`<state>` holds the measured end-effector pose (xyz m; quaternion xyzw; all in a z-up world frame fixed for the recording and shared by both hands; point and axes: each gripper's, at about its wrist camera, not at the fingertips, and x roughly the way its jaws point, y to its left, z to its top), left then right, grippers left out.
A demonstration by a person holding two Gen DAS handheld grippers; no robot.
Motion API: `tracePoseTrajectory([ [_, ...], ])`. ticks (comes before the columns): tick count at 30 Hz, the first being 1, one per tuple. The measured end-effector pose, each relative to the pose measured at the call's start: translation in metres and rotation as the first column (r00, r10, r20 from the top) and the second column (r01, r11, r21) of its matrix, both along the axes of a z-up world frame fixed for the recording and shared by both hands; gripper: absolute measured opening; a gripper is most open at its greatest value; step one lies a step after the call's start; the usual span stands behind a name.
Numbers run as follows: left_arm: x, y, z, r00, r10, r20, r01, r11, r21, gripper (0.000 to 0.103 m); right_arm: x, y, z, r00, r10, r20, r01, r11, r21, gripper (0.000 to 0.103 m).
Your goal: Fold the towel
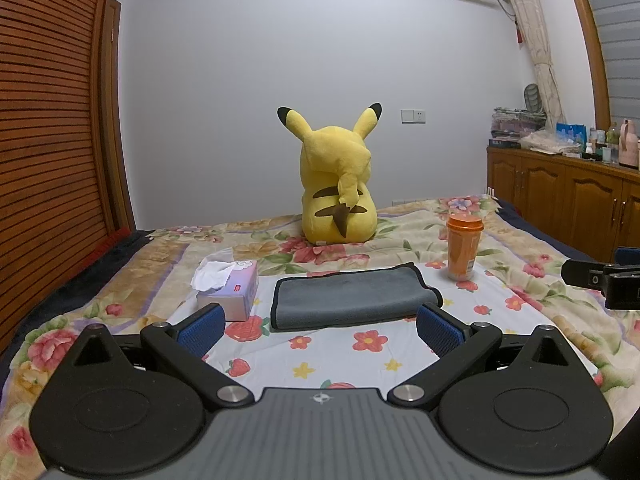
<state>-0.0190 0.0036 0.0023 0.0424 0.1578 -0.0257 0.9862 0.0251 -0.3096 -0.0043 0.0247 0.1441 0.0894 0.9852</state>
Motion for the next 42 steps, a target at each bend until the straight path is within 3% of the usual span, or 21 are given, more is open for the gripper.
tracePoseTrajectory([
  [42,-0.0006,-0.0007,-0.0008,1.0,-0.002,0.003,0.002,1.0,0.006,0.103,-0.0015,0.0041,0.0011,1.0,0.005,0.005,-0.005,1.0,-0.015,0.103],
])
